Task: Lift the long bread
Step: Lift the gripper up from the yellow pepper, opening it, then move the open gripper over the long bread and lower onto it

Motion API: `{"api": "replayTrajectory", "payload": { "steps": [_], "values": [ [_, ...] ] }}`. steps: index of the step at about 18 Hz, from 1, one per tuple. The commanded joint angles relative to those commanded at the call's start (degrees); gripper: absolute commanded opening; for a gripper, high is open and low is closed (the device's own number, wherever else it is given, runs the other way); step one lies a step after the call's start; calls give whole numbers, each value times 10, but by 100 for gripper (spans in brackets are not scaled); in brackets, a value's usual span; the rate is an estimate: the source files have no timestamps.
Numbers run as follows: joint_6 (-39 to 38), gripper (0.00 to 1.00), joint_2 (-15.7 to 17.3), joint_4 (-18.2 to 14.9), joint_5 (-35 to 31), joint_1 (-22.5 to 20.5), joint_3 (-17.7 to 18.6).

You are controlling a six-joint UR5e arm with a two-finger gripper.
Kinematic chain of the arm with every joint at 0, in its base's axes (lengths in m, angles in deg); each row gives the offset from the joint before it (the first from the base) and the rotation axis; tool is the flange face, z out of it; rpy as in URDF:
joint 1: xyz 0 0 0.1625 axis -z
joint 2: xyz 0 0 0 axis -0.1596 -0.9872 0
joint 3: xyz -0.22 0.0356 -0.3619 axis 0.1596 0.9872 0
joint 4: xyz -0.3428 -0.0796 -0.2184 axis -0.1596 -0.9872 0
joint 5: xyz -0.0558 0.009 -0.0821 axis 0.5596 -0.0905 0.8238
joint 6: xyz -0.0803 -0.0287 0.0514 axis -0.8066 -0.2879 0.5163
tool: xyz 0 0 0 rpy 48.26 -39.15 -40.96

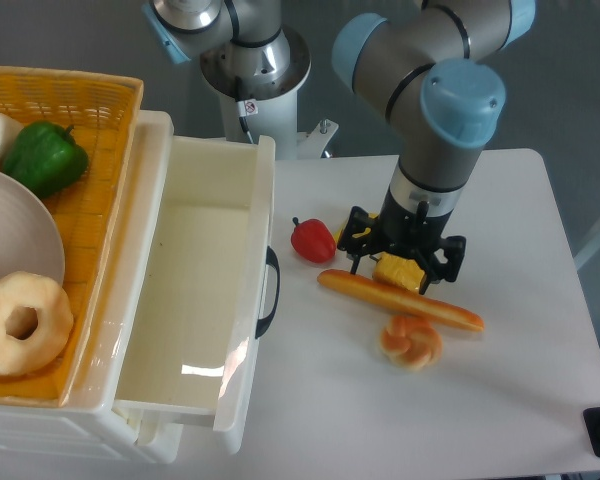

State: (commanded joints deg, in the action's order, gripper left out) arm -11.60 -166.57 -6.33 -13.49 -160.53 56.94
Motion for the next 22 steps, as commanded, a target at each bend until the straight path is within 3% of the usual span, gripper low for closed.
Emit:
{"api": "replayTrajectory", "payload": {
  "steps": [11,18,20,22],
  "values": [
    [20,100,-3,4,0,-2,7],
    [4,100,-13,39,-1,-2,19],
    [25,100,-29,75,-2,-2,18],
    [53,100,-37,91,-1,-2,19]
  ]
}}
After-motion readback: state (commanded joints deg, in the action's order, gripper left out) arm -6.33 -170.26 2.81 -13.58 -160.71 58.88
